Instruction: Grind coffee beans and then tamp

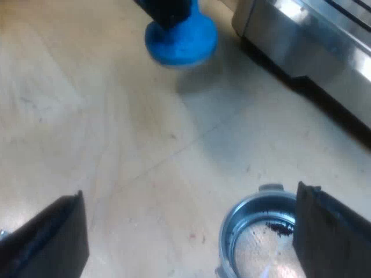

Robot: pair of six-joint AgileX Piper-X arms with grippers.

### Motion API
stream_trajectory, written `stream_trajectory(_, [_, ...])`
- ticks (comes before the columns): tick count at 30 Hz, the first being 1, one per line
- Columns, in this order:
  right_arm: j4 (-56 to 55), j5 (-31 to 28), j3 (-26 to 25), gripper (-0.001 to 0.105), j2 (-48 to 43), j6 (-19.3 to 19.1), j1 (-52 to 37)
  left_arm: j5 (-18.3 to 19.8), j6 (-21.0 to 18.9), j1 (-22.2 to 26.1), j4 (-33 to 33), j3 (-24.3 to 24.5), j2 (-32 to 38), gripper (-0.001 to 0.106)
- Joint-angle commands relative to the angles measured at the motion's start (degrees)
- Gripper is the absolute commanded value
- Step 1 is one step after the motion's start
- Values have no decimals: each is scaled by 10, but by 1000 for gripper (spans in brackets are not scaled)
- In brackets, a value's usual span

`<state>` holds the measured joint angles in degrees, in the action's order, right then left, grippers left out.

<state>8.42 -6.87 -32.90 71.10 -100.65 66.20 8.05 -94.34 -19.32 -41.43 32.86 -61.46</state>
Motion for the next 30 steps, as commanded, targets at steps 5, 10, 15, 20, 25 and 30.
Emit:
stream_trajectory(5, [19,50,-11,74,5,-11,-22,-10,-9,-1,37,-17,-7,0])
stream_trajectory(10, [19,69,-11,74,5,-16,-22,-8,-9,-1,45,-17,-41,0])
stream_trajectory(15, [19,69,-11,74,5,-16,-22,-8,-8,-1,45,-17,-69,0])
stream_trajectory(20, [19,69,-11,74,5,-16,-22,-8,-2,-1,45,-17,-71,17])
stream_trajectory(25, [16,69,-11,74,5,-16,-22,-8,-2,-1,40,-17,-71,54])
stream_trajectory(30, [17,69,-11,74,5,-16,-22,-3,-2,-1,22,-17,-67,84])
